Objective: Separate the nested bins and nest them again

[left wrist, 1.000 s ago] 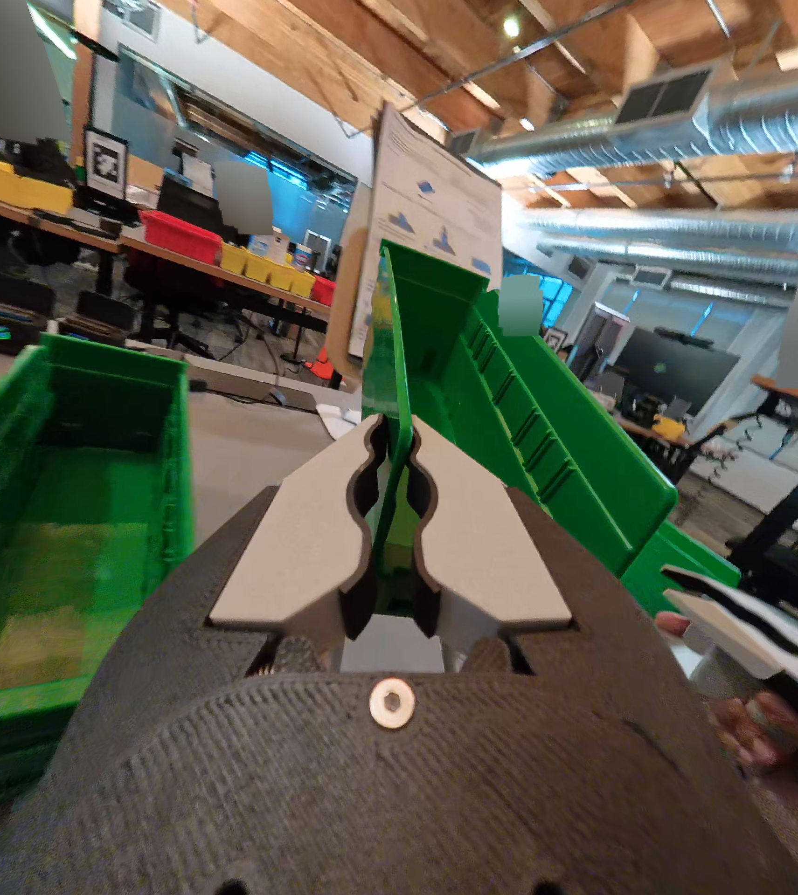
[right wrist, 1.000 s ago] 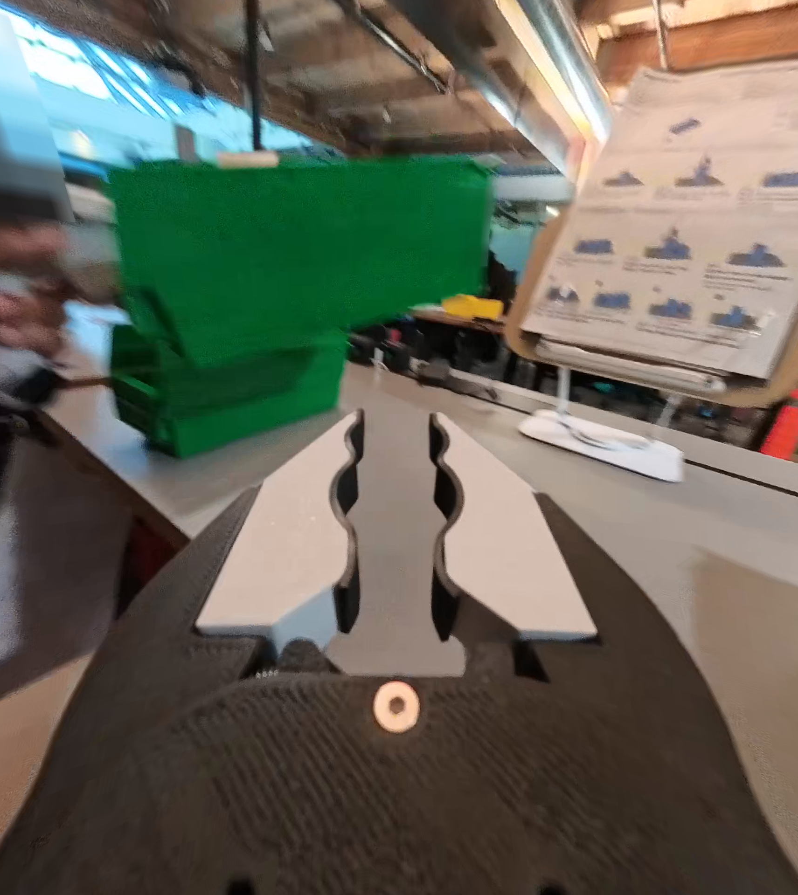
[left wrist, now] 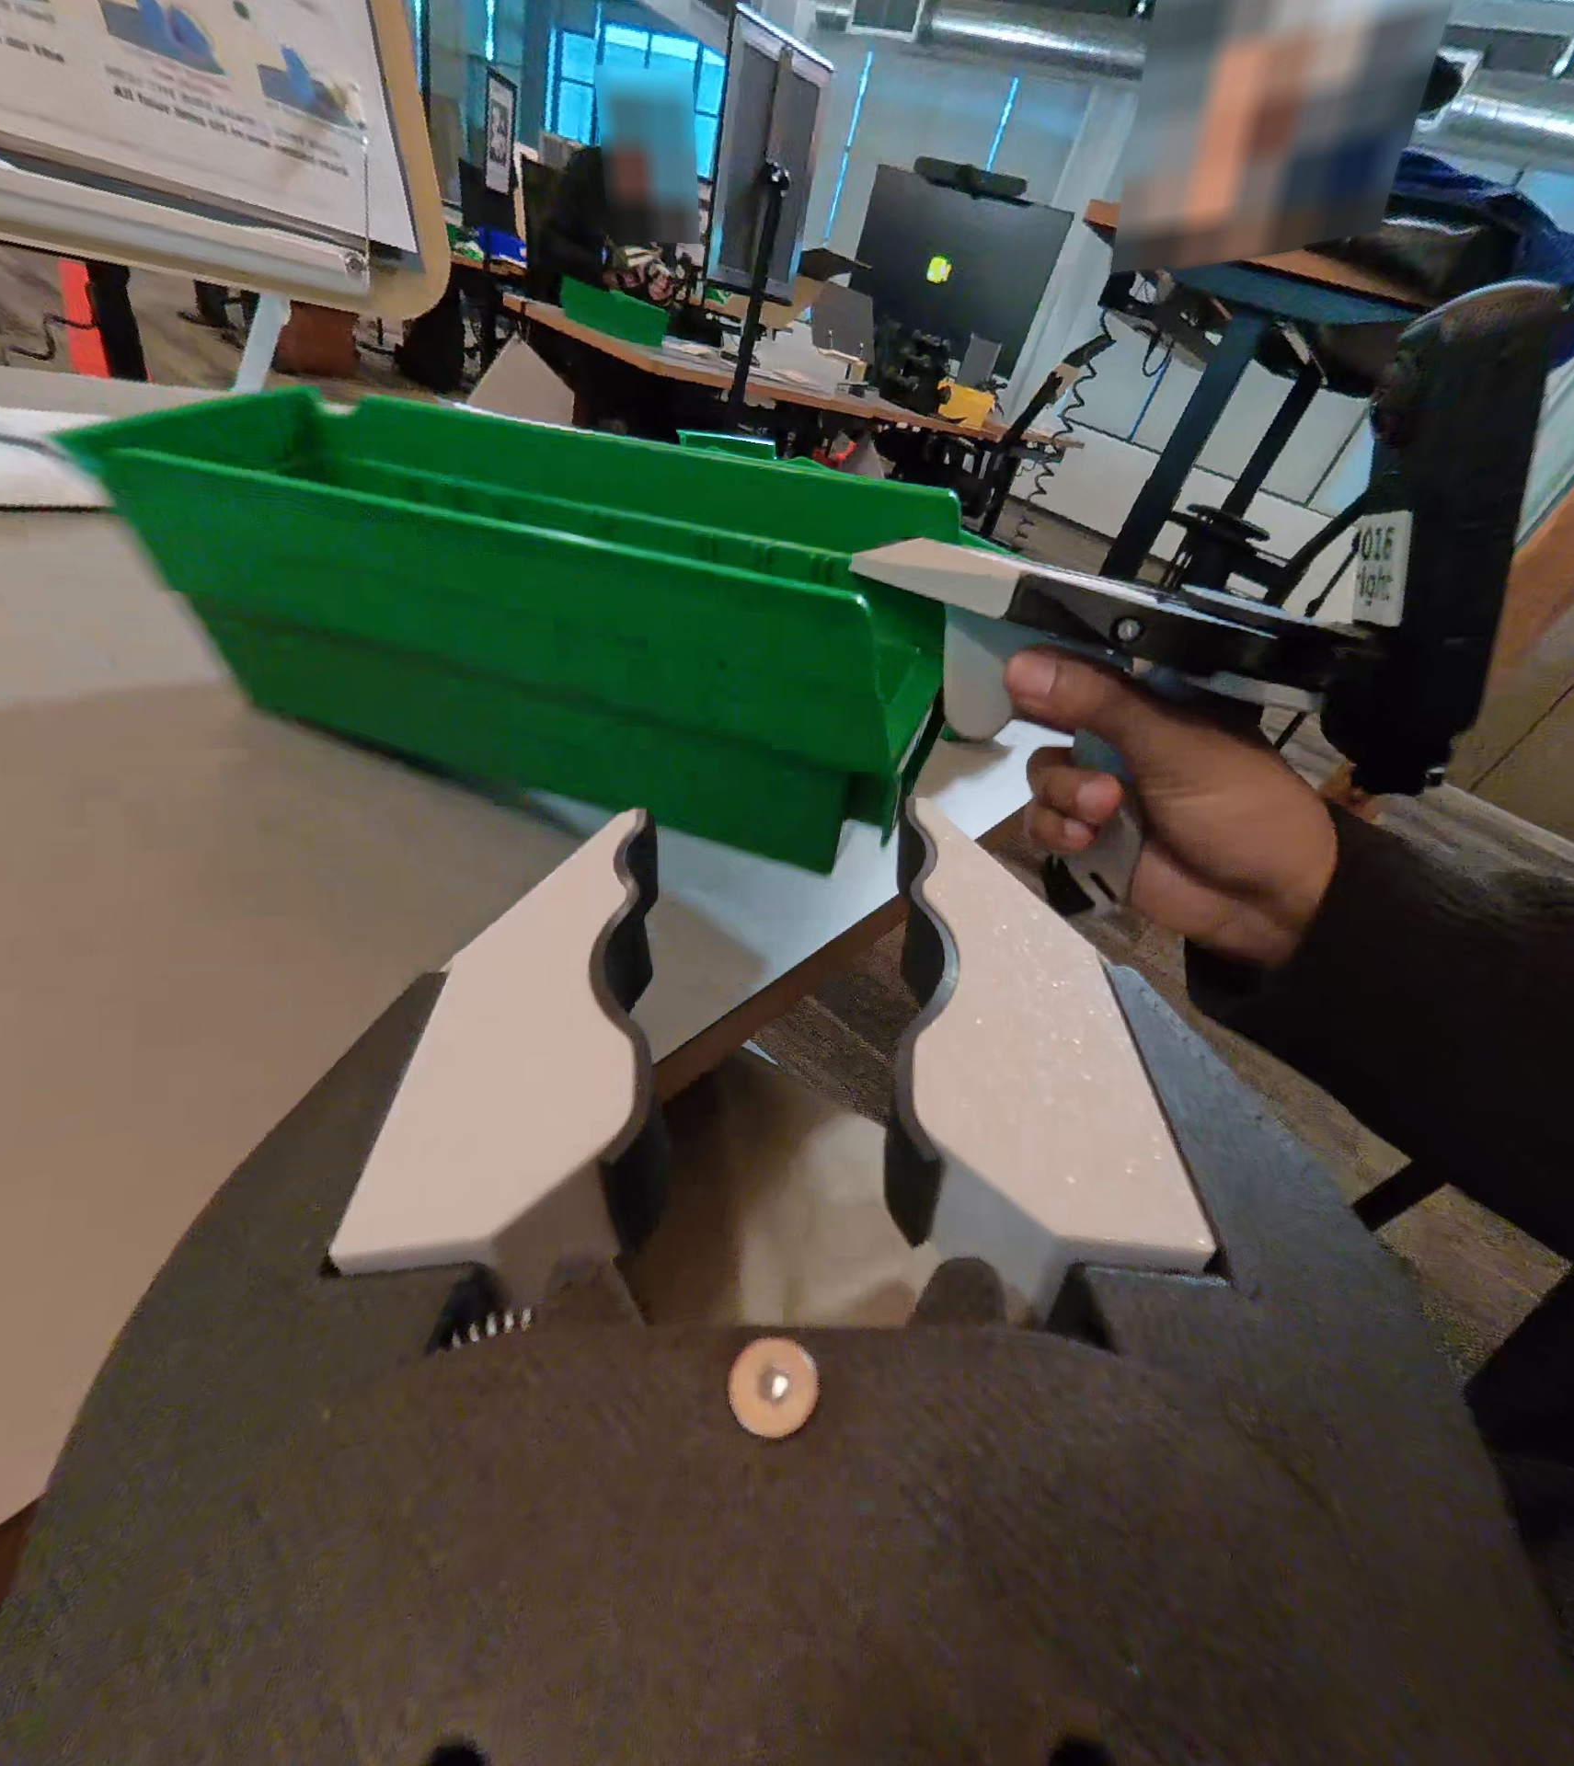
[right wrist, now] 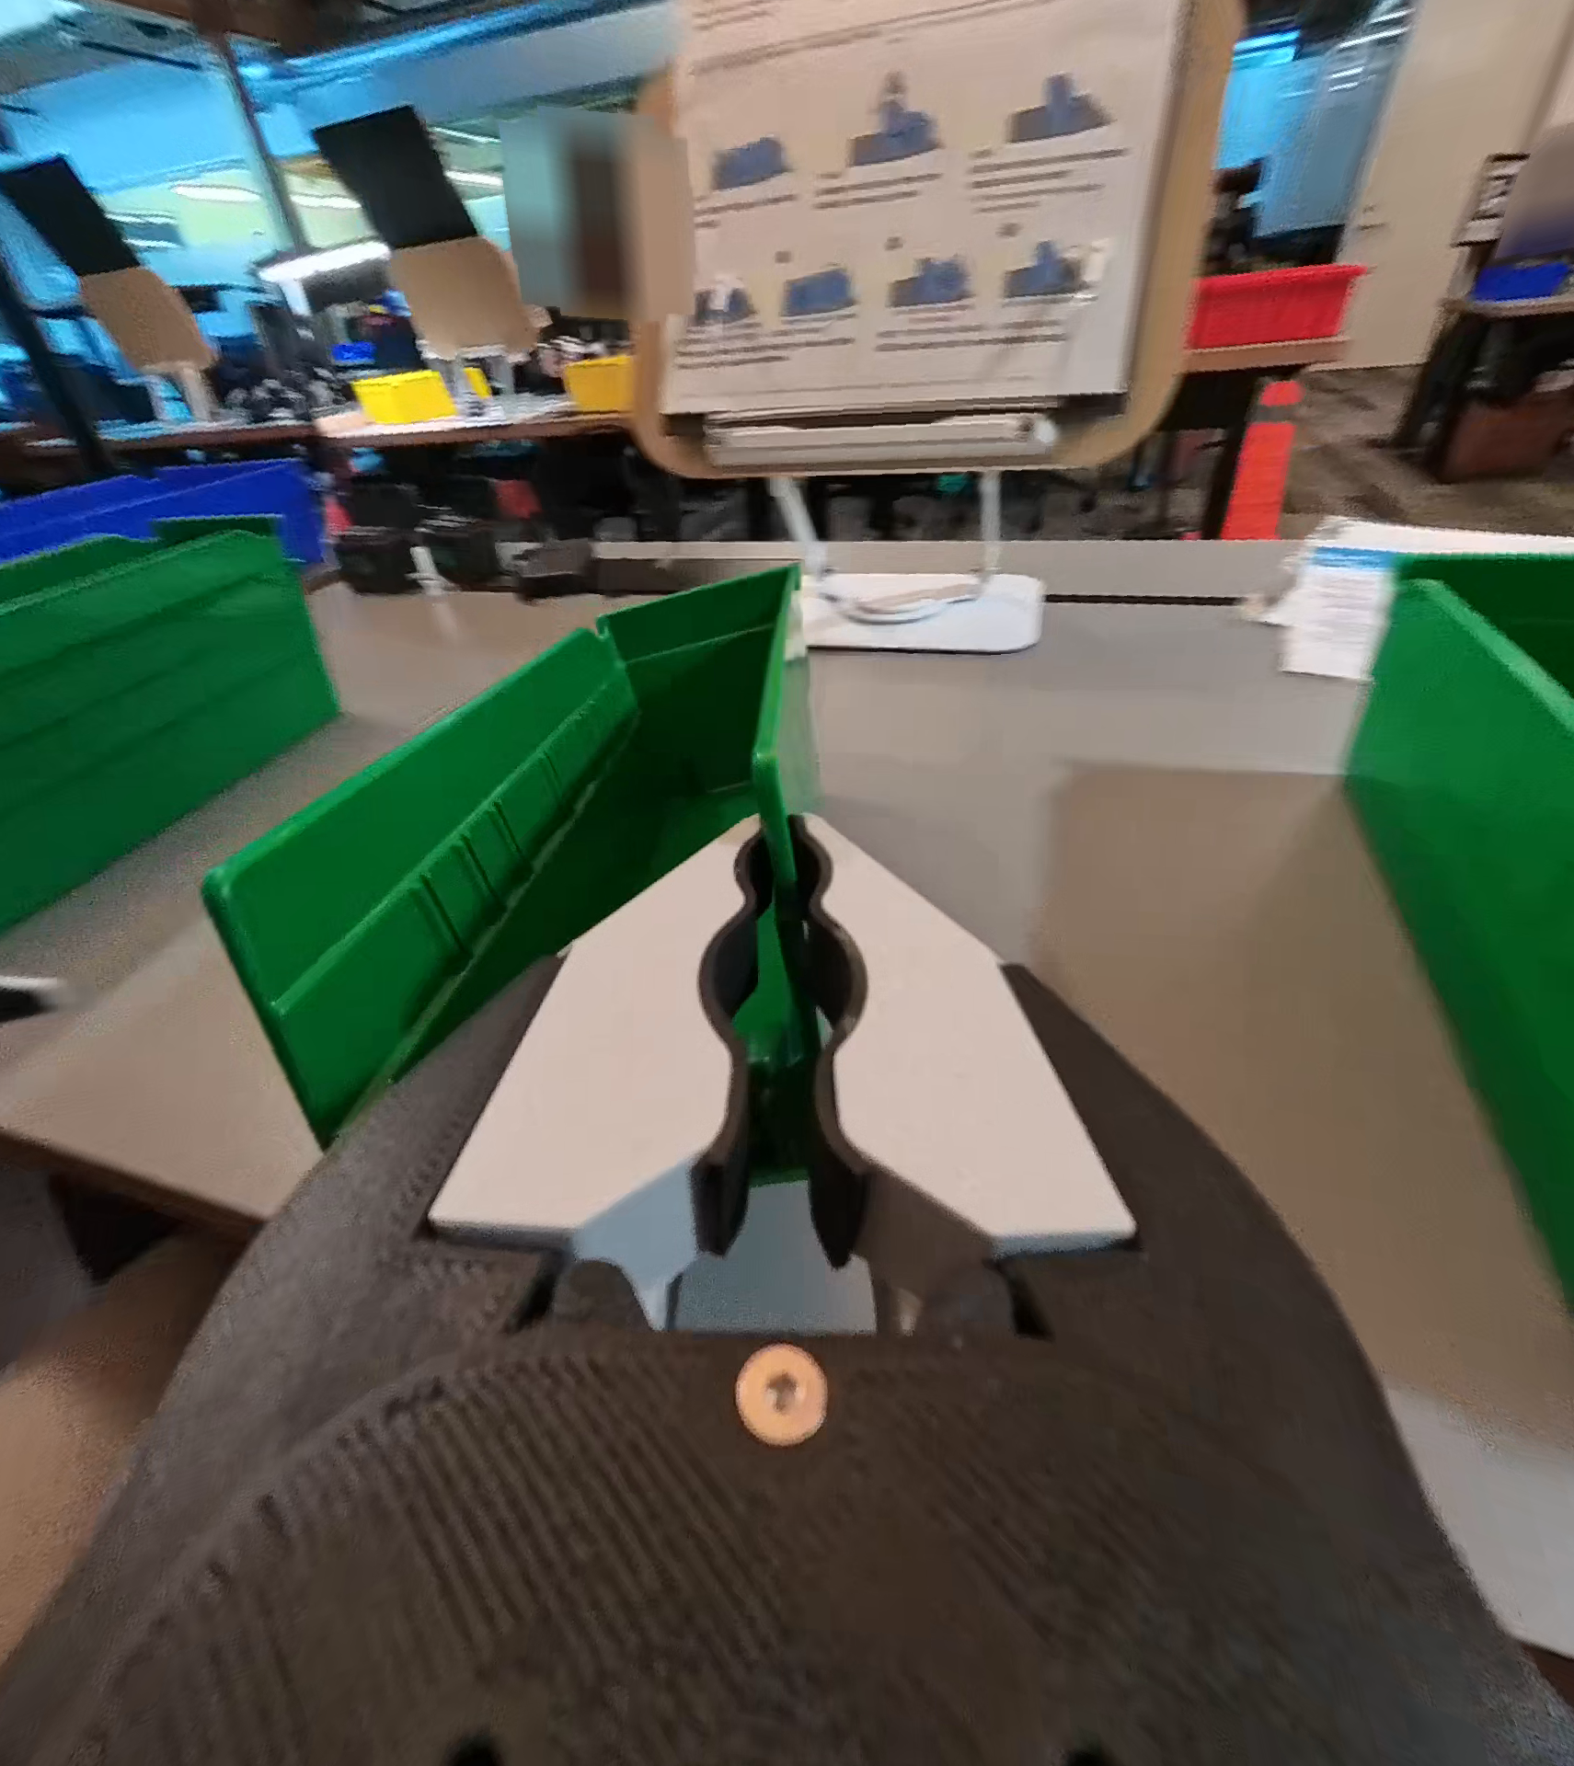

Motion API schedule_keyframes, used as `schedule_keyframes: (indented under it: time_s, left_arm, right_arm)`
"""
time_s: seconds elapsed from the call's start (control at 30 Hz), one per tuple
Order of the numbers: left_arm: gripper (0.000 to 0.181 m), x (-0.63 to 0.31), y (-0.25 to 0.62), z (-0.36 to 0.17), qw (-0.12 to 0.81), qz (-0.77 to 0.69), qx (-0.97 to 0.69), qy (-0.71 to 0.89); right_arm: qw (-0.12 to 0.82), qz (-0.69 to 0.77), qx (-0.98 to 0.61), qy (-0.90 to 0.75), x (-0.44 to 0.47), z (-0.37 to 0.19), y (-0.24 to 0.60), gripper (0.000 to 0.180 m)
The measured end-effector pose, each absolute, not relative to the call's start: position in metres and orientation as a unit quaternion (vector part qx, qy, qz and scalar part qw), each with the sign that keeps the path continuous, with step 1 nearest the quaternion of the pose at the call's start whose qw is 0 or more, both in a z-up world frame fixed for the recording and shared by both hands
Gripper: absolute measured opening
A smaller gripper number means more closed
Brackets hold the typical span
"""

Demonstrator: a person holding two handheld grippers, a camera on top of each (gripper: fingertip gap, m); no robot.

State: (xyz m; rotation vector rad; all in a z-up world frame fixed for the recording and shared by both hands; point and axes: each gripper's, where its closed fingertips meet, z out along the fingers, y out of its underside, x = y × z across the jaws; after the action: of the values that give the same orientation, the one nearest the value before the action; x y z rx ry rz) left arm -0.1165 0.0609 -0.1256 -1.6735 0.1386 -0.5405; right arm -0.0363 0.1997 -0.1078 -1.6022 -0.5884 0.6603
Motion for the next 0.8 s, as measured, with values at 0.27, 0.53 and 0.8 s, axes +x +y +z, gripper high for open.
schedule_keyframes:
  time_s: [0.27,0.53,0.8]
  left_arm:
    - [0.043,-0.126,0.064,-0.135,0.622,-0.251,-0.741,0.041]
    - [0.034,-0.127,0.063,-0.133,0.645,-0.199,-0.734,0.072]
    - [0.031,-0.133,0.064,-0.134,0.648,-0.199,-0.732,0.061]
  right_arm:
    - [0.582,0.27,-0.755,-0.136,0.046,-0.142,0.268,0.002]
    - [0.568,0.205,-0.771,-0.201,0.031,-0.16,0.264,0.002]
    - [0.559,0.215,-0.778,-0.191,0.035,-0.163,0.266,0.002]
